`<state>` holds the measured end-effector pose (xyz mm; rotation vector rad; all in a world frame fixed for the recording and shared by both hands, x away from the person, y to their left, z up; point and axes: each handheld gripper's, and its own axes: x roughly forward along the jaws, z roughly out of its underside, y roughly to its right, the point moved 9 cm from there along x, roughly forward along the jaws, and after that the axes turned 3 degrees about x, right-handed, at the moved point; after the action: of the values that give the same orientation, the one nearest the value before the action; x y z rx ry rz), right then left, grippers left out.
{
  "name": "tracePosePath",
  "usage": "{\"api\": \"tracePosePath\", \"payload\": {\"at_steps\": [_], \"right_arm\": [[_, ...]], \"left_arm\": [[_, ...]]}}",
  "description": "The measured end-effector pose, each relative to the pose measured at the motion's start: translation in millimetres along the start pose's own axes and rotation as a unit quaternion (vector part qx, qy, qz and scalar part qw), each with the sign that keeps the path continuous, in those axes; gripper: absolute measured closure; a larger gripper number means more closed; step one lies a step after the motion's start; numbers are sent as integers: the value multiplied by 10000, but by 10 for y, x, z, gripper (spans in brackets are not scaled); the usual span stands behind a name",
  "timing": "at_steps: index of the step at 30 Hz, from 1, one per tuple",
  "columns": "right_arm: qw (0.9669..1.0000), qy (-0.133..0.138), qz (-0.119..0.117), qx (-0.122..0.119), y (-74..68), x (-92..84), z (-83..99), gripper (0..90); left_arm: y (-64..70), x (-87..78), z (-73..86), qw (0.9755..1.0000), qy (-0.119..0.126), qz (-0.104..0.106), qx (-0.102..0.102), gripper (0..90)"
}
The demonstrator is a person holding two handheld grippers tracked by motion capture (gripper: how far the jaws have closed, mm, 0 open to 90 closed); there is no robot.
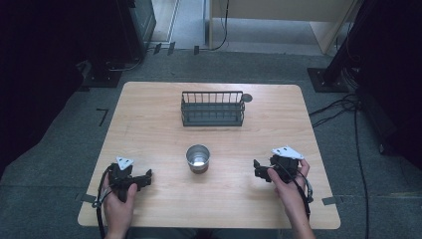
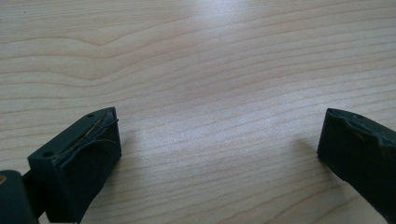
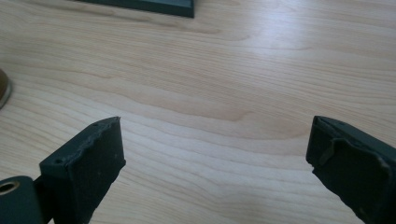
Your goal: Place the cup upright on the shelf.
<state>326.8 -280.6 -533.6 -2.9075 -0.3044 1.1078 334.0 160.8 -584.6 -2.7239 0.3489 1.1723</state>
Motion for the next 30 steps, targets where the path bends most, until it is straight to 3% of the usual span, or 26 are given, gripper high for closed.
{"api": "tracePosePath", "payload": {"at_steps": [30], "right_arm": [[9974, -59, -581, -426, -756, 240, -124, 39]], "left_arm": [[10, -1, -1, 10000, -1, 33, 25, 0]]}}
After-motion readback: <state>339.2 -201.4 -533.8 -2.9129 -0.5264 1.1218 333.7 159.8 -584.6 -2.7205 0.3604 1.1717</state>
